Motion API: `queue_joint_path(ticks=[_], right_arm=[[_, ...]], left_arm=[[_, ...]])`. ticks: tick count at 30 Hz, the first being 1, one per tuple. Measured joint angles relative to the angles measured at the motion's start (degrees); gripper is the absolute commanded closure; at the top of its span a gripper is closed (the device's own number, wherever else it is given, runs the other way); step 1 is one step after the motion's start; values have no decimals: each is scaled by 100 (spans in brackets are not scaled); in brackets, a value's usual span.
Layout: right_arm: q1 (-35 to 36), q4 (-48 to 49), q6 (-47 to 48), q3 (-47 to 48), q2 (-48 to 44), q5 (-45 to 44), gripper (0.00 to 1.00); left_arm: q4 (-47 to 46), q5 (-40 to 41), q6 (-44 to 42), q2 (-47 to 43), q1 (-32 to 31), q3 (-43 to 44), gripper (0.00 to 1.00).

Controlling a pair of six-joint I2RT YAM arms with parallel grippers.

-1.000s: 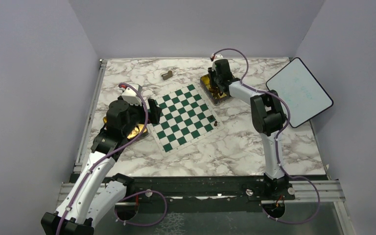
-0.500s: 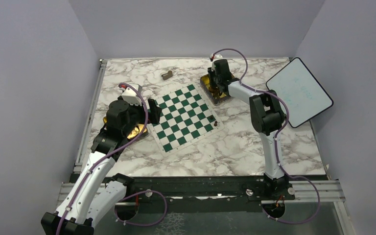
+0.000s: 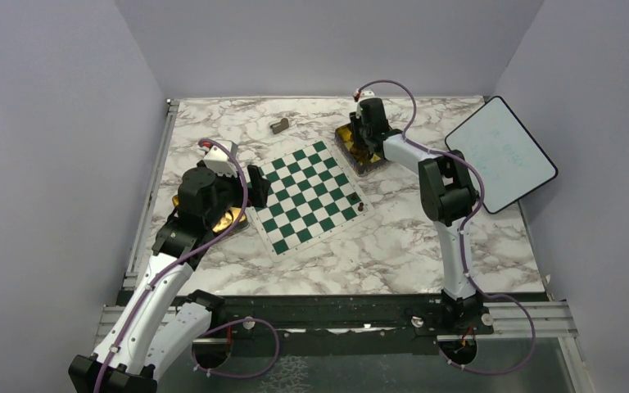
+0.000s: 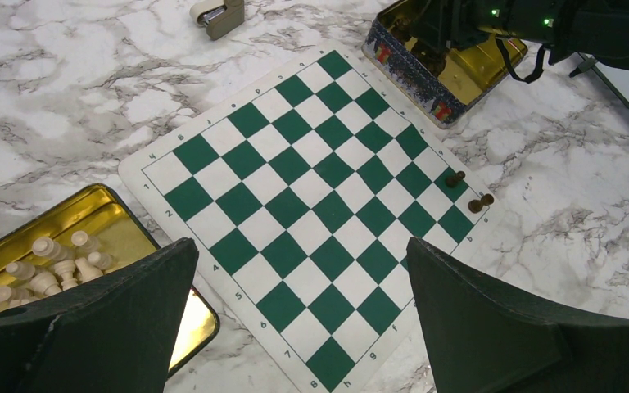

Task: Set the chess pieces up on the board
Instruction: Pick up the chess piece from the storage box.

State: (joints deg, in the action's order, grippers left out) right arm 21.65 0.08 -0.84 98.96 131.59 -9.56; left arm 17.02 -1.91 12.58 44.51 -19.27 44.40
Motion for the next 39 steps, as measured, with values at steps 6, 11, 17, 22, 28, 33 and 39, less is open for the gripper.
queue_joint_path(ticks=[6, 11, 17, 22, 28, 33, 39], right_arm=[[-2, -31, 98, 0, 0, -9, 63], [-2, -114, 116, 57, 0, 4, 64], [-2, -278, 111, 304, 0, 201, 64], [-2, -289, 109, 345, 0, 286, 66], [-9, -339, 94, 374, 0, 251, 69], [-59, -354, 94, 374, 0, 229, 68], [-76, -365, 17, 310, 0, 225, 68]], left_arm=[[0, 0, 2, 0, 0, -7, 1], [2, 0, 2, 2, 0, -9, 1], [2, 0, 2, 2, 0, -9, 1], [0, 0, 2, 2, 0, -9, 1], [0, 0, 2, 2, 0, -9, 1], [0, 0, 2, 2, 0, -11, 1], [0, 0, 2, 2, 0, -11, 1]])
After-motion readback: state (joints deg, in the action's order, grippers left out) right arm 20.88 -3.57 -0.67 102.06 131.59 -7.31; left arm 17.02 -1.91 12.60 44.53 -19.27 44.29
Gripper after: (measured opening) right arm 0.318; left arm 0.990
